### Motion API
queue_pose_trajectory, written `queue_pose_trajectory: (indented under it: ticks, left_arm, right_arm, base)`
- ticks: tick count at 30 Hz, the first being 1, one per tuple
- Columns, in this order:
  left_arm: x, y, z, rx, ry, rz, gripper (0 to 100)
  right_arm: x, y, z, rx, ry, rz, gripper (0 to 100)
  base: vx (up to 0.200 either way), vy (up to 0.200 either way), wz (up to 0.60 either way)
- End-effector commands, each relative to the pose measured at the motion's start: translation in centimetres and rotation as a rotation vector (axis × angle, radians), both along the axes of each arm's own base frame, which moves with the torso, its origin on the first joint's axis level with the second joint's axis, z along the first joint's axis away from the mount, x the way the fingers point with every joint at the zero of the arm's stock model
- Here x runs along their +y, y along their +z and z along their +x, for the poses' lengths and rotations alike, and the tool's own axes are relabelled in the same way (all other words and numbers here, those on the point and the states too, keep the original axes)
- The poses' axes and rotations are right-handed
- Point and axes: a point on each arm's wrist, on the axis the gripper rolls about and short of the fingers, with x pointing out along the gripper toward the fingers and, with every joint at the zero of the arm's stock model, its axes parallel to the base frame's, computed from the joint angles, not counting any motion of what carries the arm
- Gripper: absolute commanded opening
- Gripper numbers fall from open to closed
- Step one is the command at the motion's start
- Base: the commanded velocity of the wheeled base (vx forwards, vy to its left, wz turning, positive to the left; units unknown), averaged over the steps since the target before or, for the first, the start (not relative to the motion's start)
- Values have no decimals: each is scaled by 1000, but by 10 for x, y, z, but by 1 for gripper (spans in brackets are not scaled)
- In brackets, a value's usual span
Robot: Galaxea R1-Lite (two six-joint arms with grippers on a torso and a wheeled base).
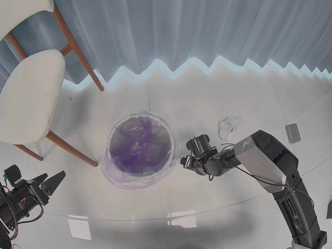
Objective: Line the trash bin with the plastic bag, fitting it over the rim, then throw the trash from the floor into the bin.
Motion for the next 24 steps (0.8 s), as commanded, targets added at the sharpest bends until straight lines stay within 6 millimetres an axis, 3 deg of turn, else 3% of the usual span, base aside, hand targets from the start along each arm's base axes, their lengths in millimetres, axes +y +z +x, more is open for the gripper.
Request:
queue_pose_trajectory:
  ticks: [1,3,8,15,19,24]
  left_arm:
    - [0,0,-1,-3,-4,-4,100]
    - [-1,-1,-2,1,-17,-6,100]
    - [-2,1,-1,-4,-56,-10,100]
    - [-2,1,2,11,-51,-12,100]
    - [-1,-15,17,157,-30,-26,100]
    - [-4,-43,42,360,-43,-77,100]
  right_arm:
    - [-3,17,-7,4,-23,21,100]
    - [-7,31,-17,19,-32,50,100]
    - [-19,37,-41,73,49,25,100]
    - [-17,48,-62,-72,178,61,100]
    - [-20,42,-71,-102,215,34,100]
    - [-26,55,-86,-142,217,55,100]
  base:
    - [0,0,0]
    - [0,0,0]
    - [0,0,0]
    - [0,0,0]
    - [0,0,0]
    - [0,0,0]
